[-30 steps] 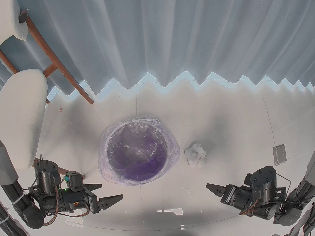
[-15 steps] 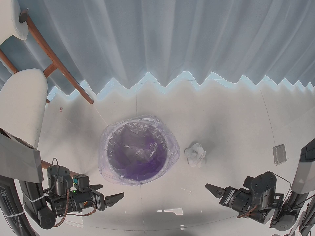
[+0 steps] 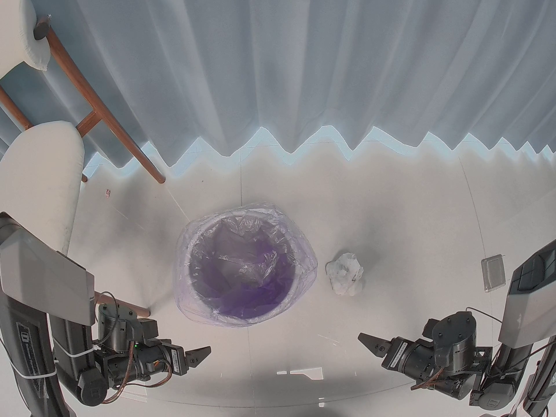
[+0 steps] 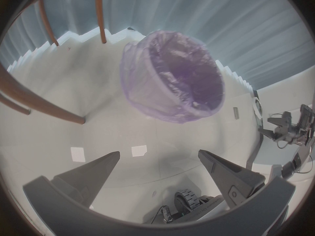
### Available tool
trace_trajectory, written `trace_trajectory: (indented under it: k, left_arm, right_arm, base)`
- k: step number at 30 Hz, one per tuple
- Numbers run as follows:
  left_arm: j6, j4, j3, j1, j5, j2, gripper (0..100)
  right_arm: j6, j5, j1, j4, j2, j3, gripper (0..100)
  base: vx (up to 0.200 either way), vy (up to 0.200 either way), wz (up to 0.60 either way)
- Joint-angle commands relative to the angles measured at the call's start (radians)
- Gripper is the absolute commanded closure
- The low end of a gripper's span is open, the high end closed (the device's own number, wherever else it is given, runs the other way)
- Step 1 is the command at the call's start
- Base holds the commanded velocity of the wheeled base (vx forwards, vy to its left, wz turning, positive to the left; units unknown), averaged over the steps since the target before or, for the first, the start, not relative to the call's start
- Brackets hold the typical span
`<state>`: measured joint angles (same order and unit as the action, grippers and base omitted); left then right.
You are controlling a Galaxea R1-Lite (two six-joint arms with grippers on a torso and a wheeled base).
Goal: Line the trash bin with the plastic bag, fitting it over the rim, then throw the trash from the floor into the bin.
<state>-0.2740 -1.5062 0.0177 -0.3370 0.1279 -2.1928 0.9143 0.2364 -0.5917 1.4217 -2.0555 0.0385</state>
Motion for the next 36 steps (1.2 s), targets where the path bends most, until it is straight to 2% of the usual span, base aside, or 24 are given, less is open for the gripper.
trace_trajectory:
  k: [1, 3, 7, 8, 10, 11, 13, 21, 31, 36]
  left_arm:
    - [-0.031, -0.002, 0.019, 0.009, -0.039, -0.082, 0]
    - [-0.043, -0.002, 0.033, 0.012, -0.053, -0.096, 0]
    - [-0.126, -0.002, 0.097, 0.013, -0.074, -0.102, 0]
    - [-0.171, -0.002, 0.122, 0.013, -0.088, -0.101, 0]
    - [-0.171, -0.002, 0.122, 0.013, -0.088, -0.101, 0]
    - [-0.267, 0.000, 0.165, 0.006, -0.129, -0.094, 0]
    - [-0.326, 0.000, 0.174, 0.000, -0.142, -0.091, 0]
    - [-0.435, 0.001, 0.211, 0.009, -0.169, -0.111, 0]
    - [-0.425, 0.001, 0.255, 0.000, -0.211, -0.186, 0]
    - [-0.373, 0.000, 0.280, 0.003, -0.217, -0.225, 0]
  right_arm:
    - [0.000, 0.000, 0.000, 0.000, -0.012, 0.000, 0]
    - [0.000, 0.000, 0.000, 0.000, -0.012, 0.000, 0]
    - [0.000, 0.000, 0.000, 0.000, -0.017, 0.000, 0]
    - [0.000, 0.000, 0.000, 0.000, -0.020, 0.000, 0]
    - [0.000, 0.000, 0.000, 0.000, -0.020, 0.000, 0]
    - [-0.002, 0.000, 0.000, 0.000, -0.020, 0.001, 0]
    - [-0.002, 0.000, 0.000, 0.000, -0.026, 0.001, 0]
    - [-0.002, 0.000, 0.000, 0.022, -0.051, 0.003, 0]
    - [-0.009, 0.000, 0.000, 0.043, -0.061, 0.001, 0]
    - [-0.009, 0.001, 0.000, 0.043, -0.061, 0.001, 0]
  base:
    - [0.000, 0.000, 0.00]
    - [0.000, 0.000, 0.00]
    - [0.000, 0.000, 0.00]
    - [0.000, 0.000, 0.00]
    - [0.000, 0.000, 0.00]
    - [0.000, 0.000, 0.00]
    - [0.000, 0.000, 0.00]
    - [0.000, 0.000, 0.00]
    - [0.000, 0.000, 0.00]
    - [0.000, 0.000, 0.00]
